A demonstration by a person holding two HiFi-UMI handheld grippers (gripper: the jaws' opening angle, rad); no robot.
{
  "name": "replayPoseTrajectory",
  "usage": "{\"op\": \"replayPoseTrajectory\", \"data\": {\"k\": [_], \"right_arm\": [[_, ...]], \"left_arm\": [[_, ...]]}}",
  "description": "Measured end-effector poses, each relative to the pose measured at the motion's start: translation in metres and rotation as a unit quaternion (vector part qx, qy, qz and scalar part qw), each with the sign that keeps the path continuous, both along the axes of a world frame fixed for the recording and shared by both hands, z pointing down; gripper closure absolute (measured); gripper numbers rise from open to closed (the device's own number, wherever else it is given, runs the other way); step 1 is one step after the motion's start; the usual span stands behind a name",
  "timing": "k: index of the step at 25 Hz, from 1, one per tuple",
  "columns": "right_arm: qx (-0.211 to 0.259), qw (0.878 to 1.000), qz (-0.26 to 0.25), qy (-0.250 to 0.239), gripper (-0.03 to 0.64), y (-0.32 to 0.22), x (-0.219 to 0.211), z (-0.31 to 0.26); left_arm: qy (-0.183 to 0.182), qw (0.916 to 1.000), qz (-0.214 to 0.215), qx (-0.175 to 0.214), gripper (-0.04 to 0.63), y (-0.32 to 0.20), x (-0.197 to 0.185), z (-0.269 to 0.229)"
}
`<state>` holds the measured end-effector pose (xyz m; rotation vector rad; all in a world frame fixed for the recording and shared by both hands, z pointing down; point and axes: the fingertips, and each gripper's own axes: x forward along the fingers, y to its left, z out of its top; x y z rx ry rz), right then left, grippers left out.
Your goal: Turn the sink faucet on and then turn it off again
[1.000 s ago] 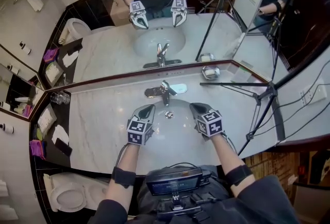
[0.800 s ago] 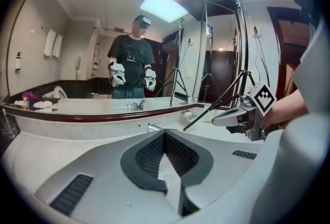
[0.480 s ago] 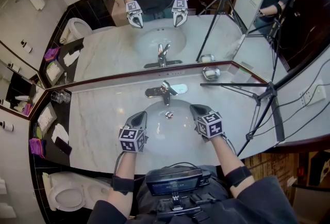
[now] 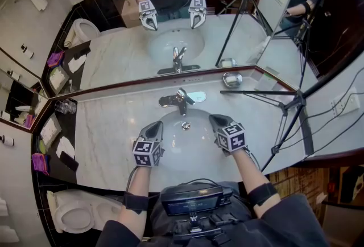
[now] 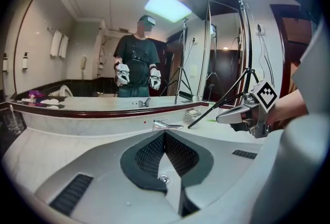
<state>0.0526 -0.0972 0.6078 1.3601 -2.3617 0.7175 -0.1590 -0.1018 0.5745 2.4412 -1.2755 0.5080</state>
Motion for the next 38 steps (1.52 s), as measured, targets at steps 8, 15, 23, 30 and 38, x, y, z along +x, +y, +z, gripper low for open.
{"op": "replayPoseTrajectory", "data": {"k": [8, 15, 23, 30, 38], "right_arm": [[-0.004, 1.000, 0.005, -0.001, 0.592, -0.004, 0.006, 0.005], [-0.007, 1.000, 0.008, -0.002, 0.592, -0.008, 0.008, 0.007], [-0.015, 1.000, 0.014, -0.002, 0.592, -0.009, 0.015, 0.013], [-0.024, 0.999, 0.022, 0.001, 0.592, -0.010, 0.022, 0.018], [-0.034, 0.999, 0.041, 0.002, 0.592, -0.011, 0.042, 0.027]], "left_arm": [[-0.015, 0.9997, 0.020, 0.007, 0.592, -0.012, 0.016, 0.004], [-0.055, 0.9951, 0.080, 0.018, 0.509, -0.020, 0.045, 0.004], [-0.150, 0.9754, 0.154, 0.049, 0.375, -0.042, 0.085, 0.029], [-0.276, 0.9249, 0.240, 0.103, 0.322, -0.064, 0.117, 0.060], [-0.388, 0.8557, 0.301, 0.162, 0.322, -0.083, 0.144, 0.091]]}}
